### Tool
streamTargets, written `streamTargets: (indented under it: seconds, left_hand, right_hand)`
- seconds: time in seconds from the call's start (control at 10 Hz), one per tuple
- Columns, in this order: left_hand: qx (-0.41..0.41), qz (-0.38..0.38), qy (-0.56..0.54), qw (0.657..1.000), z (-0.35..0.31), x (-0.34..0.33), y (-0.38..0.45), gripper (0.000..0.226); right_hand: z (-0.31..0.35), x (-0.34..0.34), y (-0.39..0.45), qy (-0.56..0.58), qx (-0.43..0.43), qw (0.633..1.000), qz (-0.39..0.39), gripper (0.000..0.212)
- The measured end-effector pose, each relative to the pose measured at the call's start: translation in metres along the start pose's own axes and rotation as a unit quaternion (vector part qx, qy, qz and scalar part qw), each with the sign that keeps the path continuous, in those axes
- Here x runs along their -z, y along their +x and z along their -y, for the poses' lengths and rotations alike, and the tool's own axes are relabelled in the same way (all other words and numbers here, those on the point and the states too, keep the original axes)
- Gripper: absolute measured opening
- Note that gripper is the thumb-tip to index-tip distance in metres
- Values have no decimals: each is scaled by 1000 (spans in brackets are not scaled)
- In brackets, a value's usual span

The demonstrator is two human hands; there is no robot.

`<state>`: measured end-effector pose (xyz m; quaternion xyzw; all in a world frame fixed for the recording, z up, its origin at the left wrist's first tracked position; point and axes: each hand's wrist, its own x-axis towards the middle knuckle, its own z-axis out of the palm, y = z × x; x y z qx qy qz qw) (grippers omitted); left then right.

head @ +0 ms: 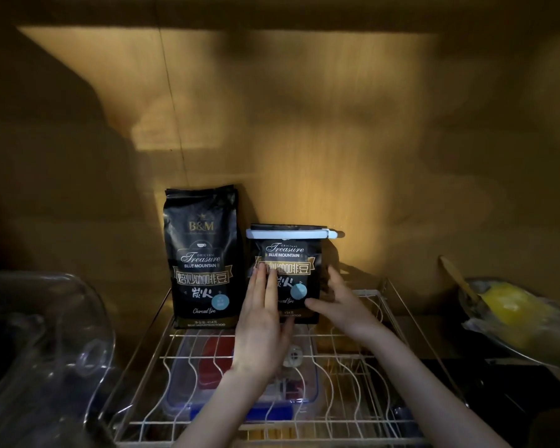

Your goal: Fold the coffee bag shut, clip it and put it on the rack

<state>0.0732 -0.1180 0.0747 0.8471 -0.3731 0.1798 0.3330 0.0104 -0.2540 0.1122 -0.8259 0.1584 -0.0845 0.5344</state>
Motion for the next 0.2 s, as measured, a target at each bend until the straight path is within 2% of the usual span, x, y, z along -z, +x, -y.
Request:
streamTargets:
  seconds: [0.1,0.2]
  left_hand:
    - [-2,-14,-7,1000,-8,23,7,66]
    - [11,-8,-12,1000,-17,54,23,49]
  right_hand:
    - [21,16,-17,-15,16,999,-37,81]
    - [50,37,-48,-1,114,987,-117,69]
